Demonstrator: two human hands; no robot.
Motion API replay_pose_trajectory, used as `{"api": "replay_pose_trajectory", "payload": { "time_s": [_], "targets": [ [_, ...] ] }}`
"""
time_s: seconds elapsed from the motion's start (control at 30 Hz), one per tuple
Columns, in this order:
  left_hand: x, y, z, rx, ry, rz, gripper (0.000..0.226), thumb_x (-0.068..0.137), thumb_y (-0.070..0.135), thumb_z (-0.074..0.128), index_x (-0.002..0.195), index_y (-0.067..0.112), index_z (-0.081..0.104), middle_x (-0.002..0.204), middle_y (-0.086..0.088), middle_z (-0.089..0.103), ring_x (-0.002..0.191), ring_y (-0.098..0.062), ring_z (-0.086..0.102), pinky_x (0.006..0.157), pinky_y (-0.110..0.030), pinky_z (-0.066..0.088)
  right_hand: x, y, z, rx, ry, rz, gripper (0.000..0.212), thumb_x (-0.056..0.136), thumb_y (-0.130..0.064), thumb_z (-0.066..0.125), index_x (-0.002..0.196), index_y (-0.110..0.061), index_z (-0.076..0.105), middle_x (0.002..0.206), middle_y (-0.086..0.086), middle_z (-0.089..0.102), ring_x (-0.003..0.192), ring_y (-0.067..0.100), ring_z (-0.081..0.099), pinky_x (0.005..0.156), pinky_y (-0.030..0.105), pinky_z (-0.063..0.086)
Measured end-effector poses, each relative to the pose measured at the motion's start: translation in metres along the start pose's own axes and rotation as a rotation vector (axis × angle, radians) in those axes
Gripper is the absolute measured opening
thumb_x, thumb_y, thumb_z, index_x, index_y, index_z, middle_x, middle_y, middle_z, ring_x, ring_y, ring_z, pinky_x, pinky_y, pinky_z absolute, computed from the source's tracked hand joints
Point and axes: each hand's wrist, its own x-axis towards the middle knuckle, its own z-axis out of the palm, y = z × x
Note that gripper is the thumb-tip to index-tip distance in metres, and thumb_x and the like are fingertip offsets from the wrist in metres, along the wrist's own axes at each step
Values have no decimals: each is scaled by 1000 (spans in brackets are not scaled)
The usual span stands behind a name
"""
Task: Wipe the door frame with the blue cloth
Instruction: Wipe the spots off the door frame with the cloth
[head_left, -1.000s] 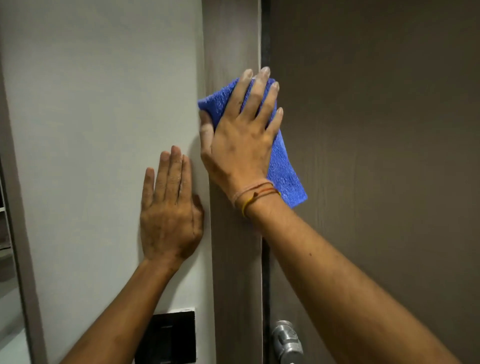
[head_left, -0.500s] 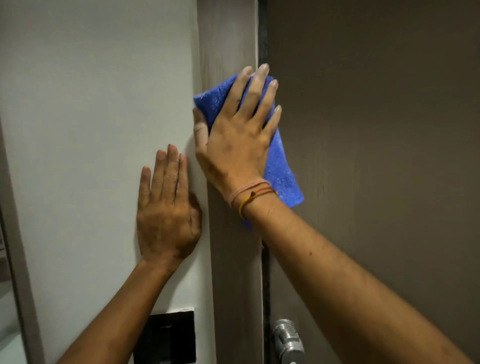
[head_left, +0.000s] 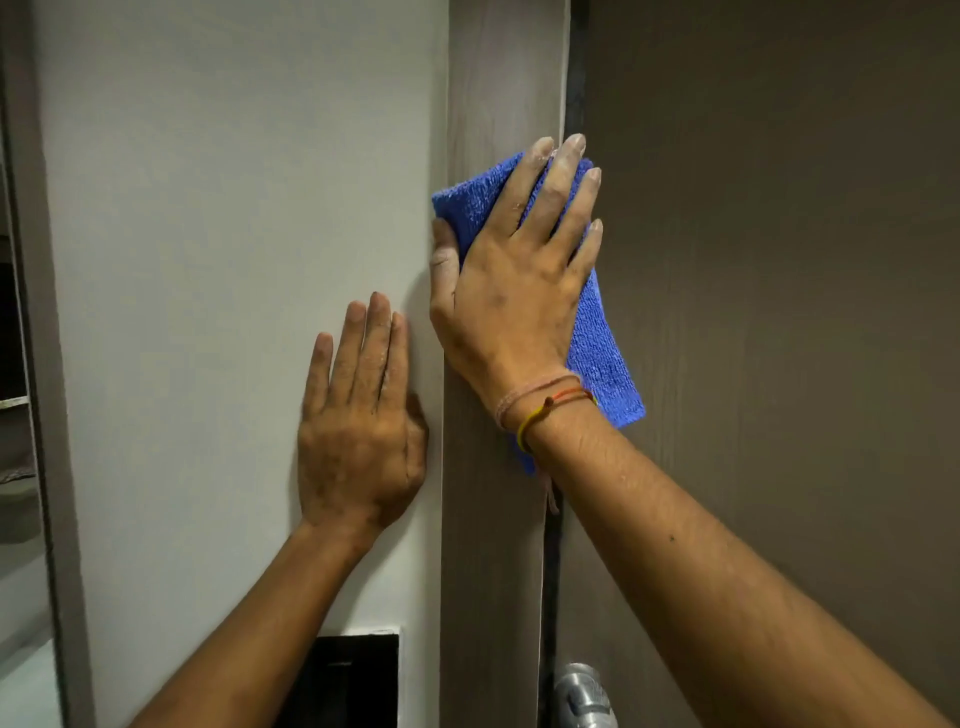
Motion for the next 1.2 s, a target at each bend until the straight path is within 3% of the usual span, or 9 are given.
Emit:
{"api": "replay_pose_trajectory", "payload": {
  "time_s": [0.2,0.47,0.57,0.7,0.83,0.97,1.03,1.13,1.2],
  "targets": [
    [0,1,-1,-10,-7,2,57,94,22,30,146,0,22,154,-16,17,145,-31,19,119,-48,17,-84,20,3,-25,-62,-20,80,93,-52,29,148,3,8,157,26,12,146,42,10,115,56,26],
    [0,2,-2,1,-17,-10,59,91,19,34,145,-1,26,153,-19,24,144,-33,21,118,-50,20,-4,2,-3,-9,-8,0,81,92,-53,25,148,2,6,158,26,7,146,42,6,117,56,21],
    [0,2,-2,-7,-21,-8,58,92,20,34,145,-2,26,153,-20,25,144,-33,21,118,-50,20,-25,3,3,27,20,34,80,92,-52,26,149,1,7,159,24,8,147,41,7,117,56,22],
    [0,2,-4,-7,-39,-9,57,92,20,31,145,-3,28,153,-21,26,143,-34,22,117,-50,22,-107,21,6,-10,-80,18,80,94,-54,27,148,2,9,157,26,14,145,43,13,113,55,31],
    [0,2,-5,-9,-46,-17,58,92,21,29,145,-2,28,153,-20,25,143,-34,22,117,-50,21,-101,23,5,-38,-78,13,77,93,-50,27,146,4,15,153,29,23,142,45,22,109,55,37],
    [-2,1,-2,-30,-64,-11,57,93,20,32,146,-1,26,154,-19,22,144,-33,20,118,-49,19,-43,7,-4,42,-42,66,78,90,-46,31,148,3,9,156,28,14,143,44,20,112,53,33],
    [-2,-1,-4,-53,-104,-7,59,92,21,32,146,0,23,155,-17,17,145,-32,16,119,-49,17,-26,4,-8,80,-40,93,78,92,-43,35,148,1,6,157,26,13,139,41,27,109,50,37],
    [0,4,-17,-163,-153,-56,58,91,15,35,146,-1,24,155,-17,18,145,-30,13,120,-49,15,-20,17,-14,313,5,210,67,95,-34,38,148,-3,13,150,20,28,125,34,44,99,43,43],
    [2,19,-36,-388,-156,-192,54,91,9,38,144,-2,31,155,-18,24,146,-26,15,121,-46,17,-26,36,-21,565,0,447,51,97,-30,37,142,-6,31,139,18,44,119,33,49,99,40,39]
  ]
}}
